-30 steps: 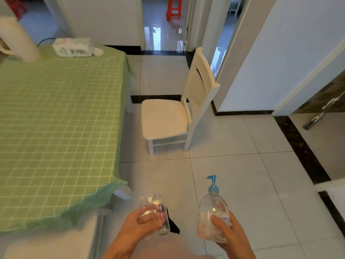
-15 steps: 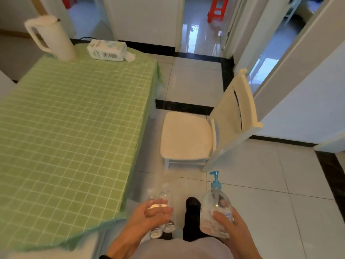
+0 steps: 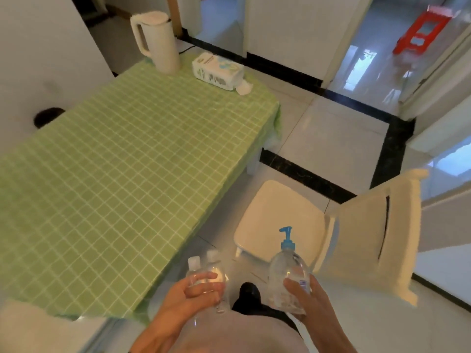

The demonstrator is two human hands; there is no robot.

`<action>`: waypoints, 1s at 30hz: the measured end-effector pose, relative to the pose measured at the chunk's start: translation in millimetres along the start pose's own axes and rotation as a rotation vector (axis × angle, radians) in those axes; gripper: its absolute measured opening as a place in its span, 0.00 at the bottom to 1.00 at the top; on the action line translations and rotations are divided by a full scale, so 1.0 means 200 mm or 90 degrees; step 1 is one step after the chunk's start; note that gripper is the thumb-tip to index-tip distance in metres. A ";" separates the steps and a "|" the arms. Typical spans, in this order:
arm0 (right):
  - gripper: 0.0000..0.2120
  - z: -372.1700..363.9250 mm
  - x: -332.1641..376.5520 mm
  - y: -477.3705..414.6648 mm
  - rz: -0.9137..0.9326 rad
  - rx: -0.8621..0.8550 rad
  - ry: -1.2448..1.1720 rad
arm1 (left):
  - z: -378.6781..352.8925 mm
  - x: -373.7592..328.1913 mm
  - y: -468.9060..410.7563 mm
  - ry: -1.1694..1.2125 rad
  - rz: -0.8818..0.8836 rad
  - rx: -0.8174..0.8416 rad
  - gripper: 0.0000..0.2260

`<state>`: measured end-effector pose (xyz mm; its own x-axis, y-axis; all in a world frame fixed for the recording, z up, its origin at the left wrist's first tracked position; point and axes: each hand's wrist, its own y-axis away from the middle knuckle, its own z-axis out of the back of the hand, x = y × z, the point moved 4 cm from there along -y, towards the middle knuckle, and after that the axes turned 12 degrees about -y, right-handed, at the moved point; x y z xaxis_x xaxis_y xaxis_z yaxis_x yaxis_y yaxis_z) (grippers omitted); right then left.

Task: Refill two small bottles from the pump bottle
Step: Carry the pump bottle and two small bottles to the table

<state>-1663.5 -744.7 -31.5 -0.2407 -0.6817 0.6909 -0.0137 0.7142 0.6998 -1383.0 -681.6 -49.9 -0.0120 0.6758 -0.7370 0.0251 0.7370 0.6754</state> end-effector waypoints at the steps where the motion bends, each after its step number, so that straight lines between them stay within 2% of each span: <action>1: 0.25 -0.01 0.05 -0.06 0.004 0.017 0.019 | 0.00 0.00 -0.01 0.020 0.002 -0.021 0.33; 8: 0.25 -0.20 0.27 -0.38 -0.024 0.104 0.090 | 0.09 -0.06 -0.08 0.113 0.009 -0.137 0.29; 16: 0.26 -0.62 0.33 -0.61 -0.020 0.181 0.136 | 0.35 -0.21 -0.20 0.169 -0.009 -0.216 0.21; 21: 0.23 -0.82 0.37 -0.72 -0.017 0.168 0.176 | 0.54 -0.26 -0.32 0.190 -0.034 -0.212 0.21; 23: 0.28 -0.85 0.38 -0.76 -0.037 0.168 0.199 | 0.59 -0.29 -0.37 0.180 -0.045 -0.194 0.21; 26: 0.29 -0.90 0.41 -0.80 -0.051 0.140 0.225 | 0.61 -0.32 -0.43 0.194 -0.052 -0.170 0.27; 30: 0.35 -0.99 0.50 -0.84 -0.046 0.185 0.301 | 0.63 -0.37 -0.48 0.234 -0.075 -0.180 0.29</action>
<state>-1493.3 -964.8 -44.6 0.2313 -0.6795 0.6963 -0.2971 0.6322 0.7156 -1258.2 -802.8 -64.0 -0.3522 0.5094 -0.7852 -0.2694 0.7482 0.6063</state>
